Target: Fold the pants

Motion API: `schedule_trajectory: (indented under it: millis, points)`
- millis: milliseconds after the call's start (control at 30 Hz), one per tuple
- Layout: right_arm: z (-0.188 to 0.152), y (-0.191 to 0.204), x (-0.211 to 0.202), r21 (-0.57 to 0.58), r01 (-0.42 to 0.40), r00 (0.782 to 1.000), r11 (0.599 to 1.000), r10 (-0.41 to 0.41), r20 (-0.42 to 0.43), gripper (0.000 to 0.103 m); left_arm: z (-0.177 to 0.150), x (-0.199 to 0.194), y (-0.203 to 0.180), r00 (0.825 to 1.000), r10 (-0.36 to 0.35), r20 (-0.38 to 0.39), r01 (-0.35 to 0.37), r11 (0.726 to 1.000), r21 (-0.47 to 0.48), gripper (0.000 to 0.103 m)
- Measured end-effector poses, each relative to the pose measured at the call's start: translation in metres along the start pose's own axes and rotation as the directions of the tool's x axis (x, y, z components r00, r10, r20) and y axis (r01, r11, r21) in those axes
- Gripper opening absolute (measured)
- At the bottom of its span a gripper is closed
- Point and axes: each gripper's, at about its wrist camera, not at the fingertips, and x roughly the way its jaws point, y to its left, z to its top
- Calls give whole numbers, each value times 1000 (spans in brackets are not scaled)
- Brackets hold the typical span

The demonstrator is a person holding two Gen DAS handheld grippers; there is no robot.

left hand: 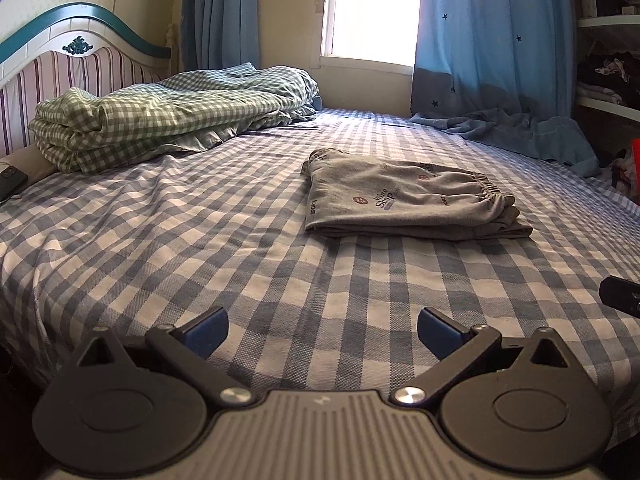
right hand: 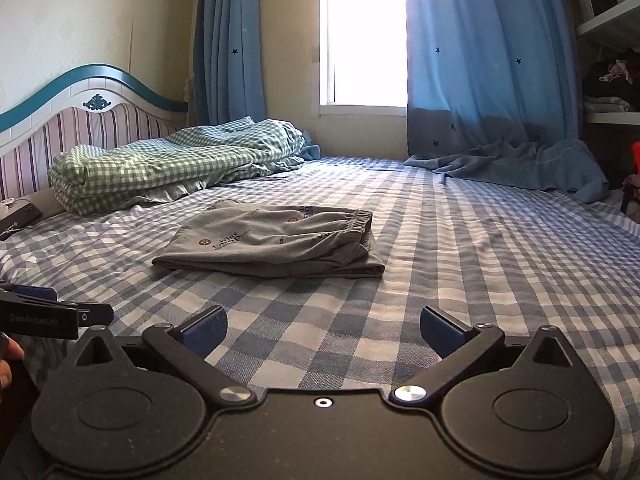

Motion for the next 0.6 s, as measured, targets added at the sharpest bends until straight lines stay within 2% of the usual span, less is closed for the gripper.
schedule_trajectory:
  millis: [600]
  points:
    - [-1,-1,11,5,-3,1000,1000,3,-24,102,0,5,2,1000,9,-18,-9,1000,-2,103]
